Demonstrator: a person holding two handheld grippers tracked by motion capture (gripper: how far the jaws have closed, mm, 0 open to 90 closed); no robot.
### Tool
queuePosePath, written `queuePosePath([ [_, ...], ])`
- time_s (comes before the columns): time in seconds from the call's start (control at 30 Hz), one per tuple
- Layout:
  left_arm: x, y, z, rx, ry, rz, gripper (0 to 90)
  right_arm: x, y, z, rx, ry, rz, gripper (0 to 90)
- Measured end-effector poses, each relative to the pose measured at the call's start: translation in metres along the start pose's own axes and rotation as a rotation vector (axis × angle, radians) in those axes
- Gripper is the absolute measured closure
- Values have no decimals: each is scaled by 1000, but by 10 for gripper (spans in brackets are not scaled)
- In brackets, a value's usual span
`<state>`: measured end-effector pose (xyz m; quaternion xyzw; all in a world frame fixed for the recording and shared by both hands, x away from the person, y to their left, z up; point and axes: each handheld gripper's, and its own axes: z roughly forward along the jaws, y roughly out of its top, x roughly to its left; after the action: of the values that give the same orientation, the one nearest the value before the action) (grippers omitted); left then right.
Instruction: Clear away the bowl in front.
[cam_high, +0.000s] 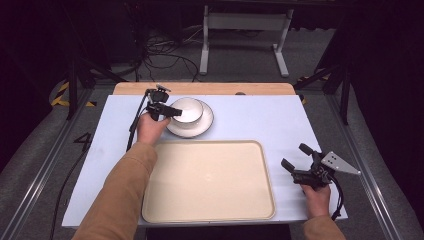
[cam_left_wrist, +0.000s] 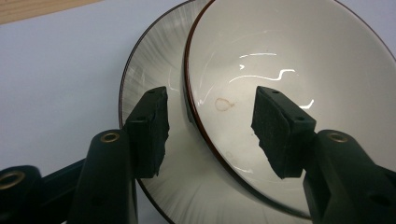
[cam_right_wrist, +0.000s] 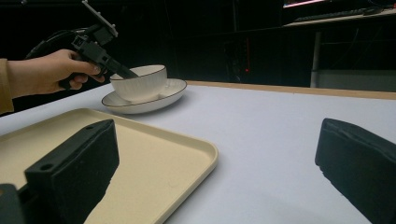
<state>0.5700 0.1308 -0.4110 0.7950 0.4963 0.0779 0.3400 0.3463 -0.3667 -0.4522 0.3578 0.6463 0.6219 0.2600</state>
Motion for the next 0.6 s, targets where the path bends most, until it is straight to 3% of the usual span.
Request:
queuePosePath([
  [0.33,-5,-1,9,44,70,16,639,0,0,0,4,-2,-3,3],
  [0.6,-9,1,9,30,127,-2,745,0,0,1,5,-4,-3,3],
])
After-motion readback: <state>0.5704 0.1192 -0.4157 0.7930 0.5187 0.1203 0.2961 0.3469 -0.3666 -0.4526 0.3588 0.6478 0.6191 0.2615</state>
